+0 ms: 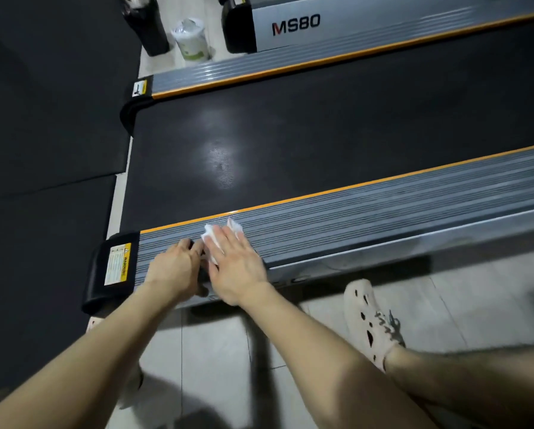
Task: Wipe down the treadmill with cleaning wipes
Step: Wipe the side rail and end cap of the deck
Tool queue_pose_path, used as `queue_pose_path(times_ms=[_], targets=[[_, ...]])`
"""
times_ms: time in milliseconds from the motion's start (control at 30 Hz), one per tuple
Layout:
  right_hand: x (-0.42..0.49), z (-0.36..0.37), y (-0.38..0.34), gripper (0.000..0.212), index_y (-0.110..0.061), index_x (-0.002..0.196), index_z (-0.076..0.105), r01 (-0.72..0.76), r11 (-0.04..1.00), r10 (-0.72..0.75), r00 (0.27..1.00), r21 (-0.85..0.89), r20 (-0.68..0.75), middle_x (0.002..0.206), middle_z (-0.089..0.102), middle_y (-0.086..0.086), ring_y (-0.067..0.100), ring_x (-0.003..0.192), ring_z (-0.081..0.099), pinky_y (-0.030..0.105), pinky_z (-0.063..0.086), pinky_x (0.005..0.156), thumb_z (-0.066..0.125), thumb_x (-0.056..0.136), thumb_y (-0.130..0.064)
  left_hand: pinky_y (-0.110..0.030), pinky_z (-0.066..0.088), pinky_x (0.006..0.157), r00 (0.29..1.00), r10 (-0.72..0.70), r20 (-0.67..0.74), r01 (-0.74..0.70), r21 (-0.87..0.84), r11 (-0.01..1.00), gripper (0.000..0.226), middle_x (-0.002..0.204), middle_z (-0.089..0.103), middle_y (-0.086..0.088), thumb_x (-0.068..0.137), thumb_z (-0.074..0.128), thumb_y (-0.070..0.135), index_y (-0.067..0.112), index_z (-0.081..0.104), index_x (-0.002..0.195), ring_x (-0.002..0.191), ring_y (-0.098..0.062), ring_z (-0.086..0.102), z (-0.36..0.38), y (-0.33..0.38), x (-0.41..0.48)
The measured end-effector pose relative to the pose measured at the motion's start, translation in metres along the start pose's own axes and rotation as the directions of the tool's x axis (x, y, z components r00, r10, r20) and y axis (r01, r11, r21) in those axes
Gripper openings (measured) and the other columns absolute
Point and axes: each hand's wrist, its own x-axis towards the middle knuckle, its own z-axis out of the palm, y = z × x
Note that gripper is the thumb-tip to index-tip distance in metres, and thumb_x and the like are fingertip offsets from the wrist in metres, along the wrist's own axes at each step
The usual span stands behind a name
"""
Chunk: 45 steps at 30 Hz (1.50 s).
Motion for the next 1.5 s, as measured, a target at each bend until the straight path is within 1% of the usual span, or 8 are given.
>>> queue_pose_path(times_ms=[167,367,533,667,1033,1167,1300,1500], targets=[[-0.063,-0.029,0.160,0.076,-0.018,0.169,0.027,-0.273,0.952,0.249,0.954,-0.139,-0.167,0.178,0.015,0.003,0.025,0.165,0.006,0.048,0.006,0.133,0.011,0.109,-0.063,-0.051,0.053,0.104,0.989,0.093,-0.112,-0.099,-0.048,0.994,0.113,0.155,0.046,-0.004,0.069,0.090,0.067,0.029,0.034,0.159,0.141,-0.033,0.046,-0.009,0.047,0.010],[-0.130,-0.079,0.271,0.094,-0.011,0.170,0.013,-0.765,0.640,0.760,0.616,0.073,-0.209,0.178,0.001,0.011,0.027,0.165,0.000,0.051,0.003,0.133,-0.008,0.098,-0.066,-0.076,0.039,0.112,0.996,0.085,-0.012,-0.086,-0.103,0.991,0.120,0.177,0.014,-0.007,0.081,0.085,0.066,0.044,0.008,0.170,0.161,-0.043,0.017,-0.016,0.108,0.034],[-0.088,-0.010,0.109,0.068,-0.010,0.169,0.022,-0.342,0.939,0.316,0.903,-0.042,-0.291,0.178,0.009,0.009,0.025,0.166,-0.002,0.050,0.004,0.133,0.023,0.112,-0.048,-0.054,0.052,0.105,0.994,0.110,-0.021,-0.110,-0.032,0.993,0.109,0.174,0.028,-0.007,0.086,0.079,0.067,0.041,0.016,0.171,0.153,-0.041,0.035,-0.014,0.104,0.039],[-0.089,-0.015,0.109,0.065,-0.016,0.169,0.025,-0.128,0.990,0.116,0.975,-0.054,-0.191,0.179,0.011,0.002,0.023,0.166,0.002,0.049,0.012,0.132,0.026,0.113,-0.049,-0.052,0.050,0.110,0.994,0.110,-0.023,-0.110,-0.021,0.994,0.108,0.178,0.019,-0.005,0.089,0.072,0.072,0.043,0.009,0.171,0.160,-0.041,0.027,-0.011,0.105,0.039],[-0.125,-0.104,0.332,0.099,-0.014,0.170,0.012,-0.757,0.653,0.753,0.647,0.019,-0.121,0.179,0.001,0.010,0.030,0.165,0.000,0.050,0.001,0.133,-0.001,0.098,-0.080,-0.058,0.052,0.110,0.994,0.110,-0.007,-0.110,-0.033,0.993,0.112,0.180,0.013,-0.003,0.088,0.071,0.075,0.045,0.002,0.171,0.163,-0.039,0.016,-0.001,0.102,0.044],[-0.055,-0.054,0.208,0.066,-0.020,0.156,0.047,-0.158,0.977,0.134,0.977,-0.145,-0.164,0.173,0.027,0.003,0.039,0.158,0.024,0.049,0.010,0.131,0.018,0.108,-0.057,-0.052,0.054,0.106,0.993,0.112,0.018,-0.112,-0.007,0.994,0.114,0.173,0.028,-0.006,0.083,0.073,0.077,0.040,0.011,0.171,0.153,-0.042,0.035,-0.008,0.105,0.049],[-0.034,-0.040,0.136,0.069,-0.014,0.168,0.027,0.137,0.988,-0.136,0.991,-0.072,0.015,0.177,0.018,0.001,0.023,0.165,0.009,0.046,0.006,0.134,0.014,0.108,-0.047,-0.051,0.057,0.097,0.993,0.093,-0.077,-0.099,-0.075,0.992,0.098,0.135,0.051,-0.001,0.071,0.076,0.078,0.028,0.041,0.148,0.126,-0.036,0.057,-0.008,0.112,0.048],[-0.074,-0.101,0.345,0.082,-0.018,0.156,0.043,-0.393,0.850,0.378,0.919,-0.351,-0.115,0.172,0.023,0.011,0.032,0.159,0.020,0.055,0.013,0.127,-0.013,0.104,-0.050,-0.055,0.024,0.130,0.968,0.236,-0.089,-0.249,-0.197,0.948,0.138,0.172,0.024,-0.008,0.049,0.054,0.110,0.034,0.030,0.162,0.163,-0.028,0.019,-0.035,0.126,0.080]])
